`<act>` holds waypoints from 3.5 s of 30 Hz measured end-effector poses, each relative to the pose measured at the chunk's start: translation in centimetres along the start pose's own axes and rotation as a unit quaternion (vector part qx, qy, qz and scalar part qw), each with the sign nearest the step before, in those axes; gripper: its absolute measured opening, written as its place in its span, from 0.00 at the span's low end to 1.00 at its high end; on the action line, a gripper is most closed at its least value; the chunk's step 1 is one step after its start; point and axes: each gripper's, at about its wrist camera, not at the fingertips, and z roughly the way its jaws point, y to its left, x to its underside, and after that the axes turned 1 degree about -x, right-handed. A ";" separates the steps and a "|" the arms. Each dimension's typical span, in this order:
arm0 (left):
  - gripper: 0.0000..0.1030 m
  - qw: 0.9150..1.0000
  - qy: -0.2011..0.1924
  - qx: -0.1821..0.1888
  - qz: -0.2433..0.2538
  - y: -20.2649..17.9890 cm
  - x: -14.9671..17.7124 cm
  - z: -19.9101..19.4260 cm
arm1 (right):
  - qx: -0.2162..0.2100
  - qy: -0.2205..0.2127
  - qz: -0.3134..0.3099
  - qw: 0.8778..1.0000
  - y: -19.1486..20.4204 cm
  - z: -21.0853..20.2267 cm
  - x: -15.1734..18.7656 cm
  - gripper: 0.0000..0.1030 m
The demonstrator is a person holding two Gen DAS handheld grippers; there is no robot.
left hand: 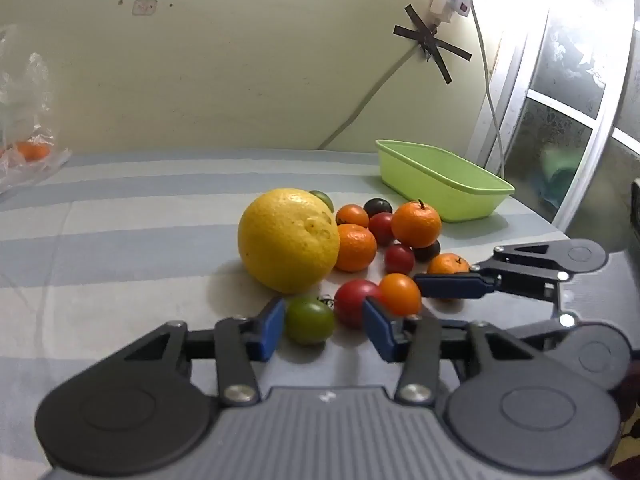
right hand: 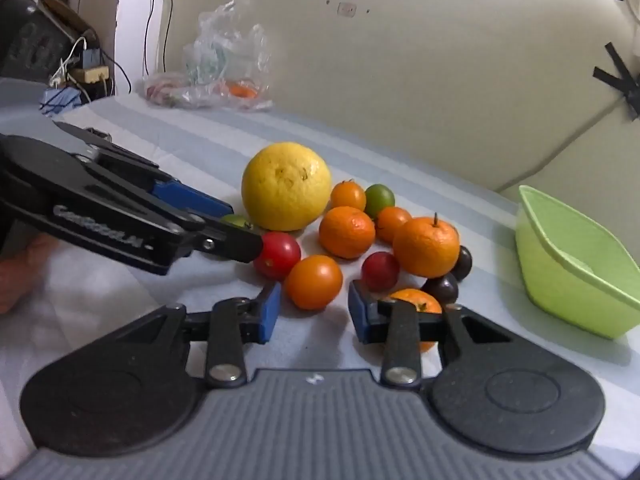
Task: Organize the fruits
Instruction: 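Drop the green lime from the left gripper into the basket while the right drops a tangerine, then carry a red tomato in the left gripper to the basket while the right gripper carries a tangerine there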
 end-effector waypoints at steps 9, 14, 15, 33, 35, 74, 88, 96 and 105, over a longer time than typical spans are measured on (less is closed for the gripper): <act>0.25 1.000 -0.011 0.002 -0.028 -0.1 1.1 -2.2 | -0.030 -0.016 0.023 0.999 -0.5 -1.5 0.6 0.31; 0.25 0.999 -0.013 0.015 -0.043 -2.3 0.5 -2.1 | -0.036 -0.042 0.040 0.998 -1.2 -3.7 1.3 0.31; 0.25 0.999 -0.016 0.016 -0.037 -2.9 0.0 -1.8 | -0.035 -0.048 0.045 0.997 -1.5 -4.1 1.4 0.31; 0.26 0.995 0.064 0.069 -0.029 -13.9 -12.8 17.6 | 0.152 -0.086 0.173 0.969 -21.6 -5.3 1.8 0.32; 0.28 0.995 0.078 0.051 -0.026 -14.2 -12.6 19.1 | 0.159 -0.082 0.172 0.969 -22.4 -4.7 2.0 0.33; 0.47 0.996 0.018 -0.085 -0.031 -5.1 0.3 2.3 | -0.054 -0.019 0.137 0.989 -8.0 -1.0 2.0 0.53; 0.30 0.998 0.024 -0.003 -0.059 -6.1 -0.8 2.4 | -0.078 -0.026 0.158 0.984 -9.2 -3.3 3.1 0.36; 0.31 0.996 0.010 0.067 -0.058 -8.5 -6.4 4.9 | -0.015 -0.090 0.187 0.978 -14.4 -6.9 3.1 0.36; 0.31 0.995 0.016 0.086 -0.040 -12.3 -13.5 13.3 | 0.076 -0.118 0.211 0.967 -21.1 -6.0 2.3 0.36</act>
